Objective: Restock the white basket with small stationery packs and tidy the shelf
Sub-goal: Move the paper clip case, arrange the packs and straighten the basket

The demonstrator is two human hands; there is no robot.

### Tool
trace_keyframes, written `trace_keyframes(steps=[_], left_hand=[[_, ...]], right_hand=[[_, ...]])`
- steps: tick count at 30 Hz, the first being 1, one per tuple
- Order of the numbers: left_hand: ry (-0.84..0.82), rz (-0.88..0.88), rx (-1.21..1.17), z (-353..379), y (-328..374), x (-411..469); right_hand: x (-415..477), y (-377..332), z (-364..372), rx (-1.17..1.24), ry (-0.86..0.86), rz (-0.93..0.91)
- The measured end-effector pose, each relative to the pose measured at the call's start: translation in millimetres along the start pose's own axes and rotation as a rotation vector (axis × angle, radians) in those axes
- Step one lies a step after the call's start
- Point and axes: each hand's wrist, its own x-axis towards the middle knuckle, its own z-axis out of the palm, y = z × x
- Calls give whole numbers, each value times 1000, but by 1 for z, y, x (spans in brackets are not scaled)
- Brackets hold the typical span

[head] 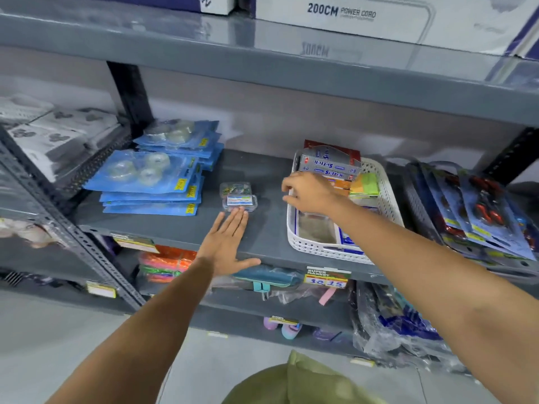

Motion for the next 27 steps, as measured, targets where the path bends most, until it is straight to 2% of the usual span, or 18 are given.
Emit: trace_keyframes(steps=[6, 13, 16, 22, 25, 27], left_hand=[[-42, -204, -16, 0, -20, -6], [-109, -185, -69, 5, -28, -1], [-116, -182, -46, 4, -28, -1], [-115, -184, -38, 3, -27, -1], [-111, -187, -29, 1, -26, -1], [-104, -184, -29, 0, -25, -2]], right_hand=[[41, -41, 22, 5, -128, -115], [54, -60, 61, -78, -234, -148], [52, -61, 66, 17, -179, -99], [54, -54, 60, 108, -185, -158], [50, -50, 52, 293, -222, -127], [46, -50, 46, 402, -156, -59]])
